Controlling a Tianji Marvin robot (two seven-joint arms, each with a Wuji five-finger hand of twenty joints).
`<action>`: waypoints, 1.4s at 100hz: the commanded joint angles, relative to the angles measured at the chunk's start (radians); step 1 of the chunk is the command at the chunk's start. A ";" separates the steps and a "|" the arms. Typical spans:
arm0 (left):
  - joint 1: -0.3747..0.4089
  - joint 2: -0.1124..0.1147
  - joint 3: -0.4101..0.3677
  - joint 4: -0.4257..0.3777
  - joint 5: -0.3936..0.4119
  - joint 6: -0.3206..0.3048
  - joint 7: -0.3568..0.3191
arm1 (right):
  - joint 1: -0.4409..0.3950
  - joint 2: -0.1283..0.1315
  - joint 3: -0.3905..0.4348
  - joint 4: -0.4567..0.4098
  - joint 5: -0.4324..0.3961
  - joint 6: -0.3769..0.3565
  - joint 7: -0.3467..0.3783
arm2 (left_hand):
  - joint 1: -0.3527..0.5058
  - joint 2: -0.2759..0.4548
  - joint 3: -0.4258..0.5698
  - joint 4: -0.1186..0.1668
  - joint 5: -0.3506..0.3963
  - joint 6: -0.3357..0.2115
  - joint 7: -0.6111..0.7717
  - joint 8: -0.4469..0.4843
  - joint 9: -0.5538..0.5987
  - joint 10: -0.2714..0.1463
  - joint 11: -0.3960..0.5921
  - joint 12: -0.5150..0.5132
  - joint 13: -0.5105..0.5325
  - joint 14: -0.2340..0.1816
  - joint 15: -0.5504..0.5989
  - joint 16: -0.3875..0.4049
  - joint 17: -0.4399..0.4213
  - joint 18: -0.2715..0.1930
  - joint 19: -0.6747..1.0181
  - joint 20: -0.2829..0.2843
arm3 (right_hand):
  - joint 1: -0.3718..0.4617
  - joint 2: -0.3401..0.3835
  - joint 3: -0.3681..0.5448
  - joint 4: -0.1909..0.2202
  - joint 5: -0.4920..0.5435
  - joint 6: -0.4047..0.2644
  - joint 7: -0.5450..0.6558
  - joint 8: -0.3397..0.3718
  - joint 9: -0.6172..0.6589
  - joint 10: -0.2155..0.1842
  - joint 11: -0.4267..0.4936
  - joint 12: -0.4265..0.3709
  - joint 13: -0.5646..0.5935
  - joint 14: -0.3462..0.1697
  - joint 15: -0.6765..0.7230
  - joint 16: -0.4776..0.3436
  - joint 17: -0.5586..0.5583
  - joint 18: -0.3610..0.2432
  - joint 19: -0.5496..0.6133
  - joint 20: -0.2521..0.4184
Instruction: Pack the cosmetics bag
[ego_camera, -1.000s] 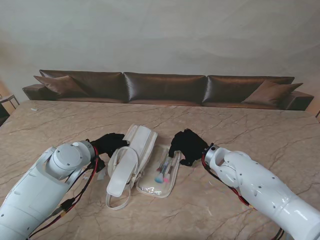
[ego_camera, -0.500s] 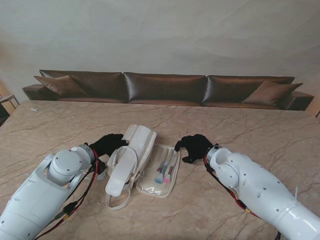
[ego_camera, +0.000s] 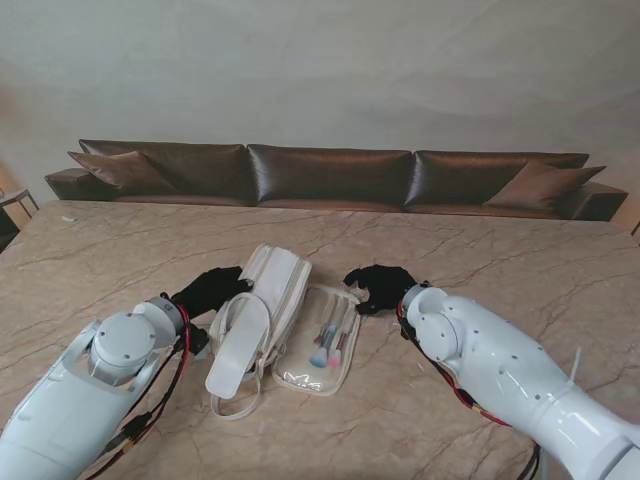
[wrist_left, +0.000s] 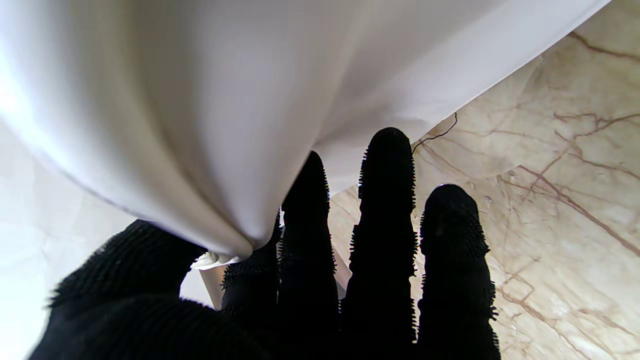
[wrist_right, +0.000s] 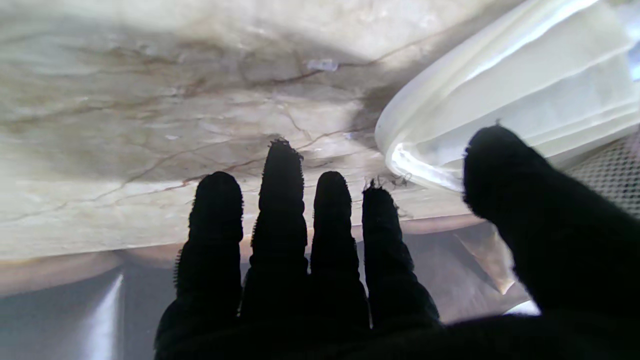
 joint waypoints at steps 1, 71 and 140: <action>0.006 -0.005 -0.004 -0.016 -0.007 -0.011 0.006 | 0.017 -0.019 -0.005 0.018 0.012 0.010 0.008 | 0.057 0.106 0.134 0.099 0.041 -0.184 0.064 0.034 -0.005 -0.060 -0.001 -0.007 0.000 -0.025 0.022 0.005 -0.008 -0.016 0.023 0.006 | -0.044 0.019 -0.021 0.029 -0.034 0.024 -0.018 -0.028 -0.039 0.009 0.010 -0.003 -0.015 0.020 -0.005 0.008 -0.002 0.001 0.023 0.019; -0.016 -0.021 0.025 0.003 -0.024 0.006 0.049 | 0.115 -0.090 -0.091 0.211 0.340 -0.019 0.214 | 0.059 0.105 0.131 0.099 0.043 -0.186 0.059 0.042 -0.003 -0.058 -0.002 -0.004 0.003 -0.025 0.028 0.005 -0.007 -0.021 0.022 0.017 | -0.059 0.003 -0.102 0.029 0.192 -0.266 0.382 0.398 -0.023 -0.106 0.285 0.461 -0.142 0.003 0.284 0.273 -0.015 -0.042 0.162 0.027; -0.033 -0.026 0.049 0.006 -0.018 0.033 0.065 | -0.017 -0.093 0.115 0.122 0.680 0.094 0.390 | 0.064 0.104 0.129 0.093 0.040 -0.184 0.055 0.044 -0.006 -0.054 -0.003 -0.005 0.001 -0.022 0.031 0.004 -0.012 -0.015 0.021 0.019 | -0.047 0.100 -0.098 0.051 0.096 0.008 0.020 0.040 0.209 0.037 0.110 0.027 0.200 0.121 0.136 0.040 0.180 0.040 0.266 -0.100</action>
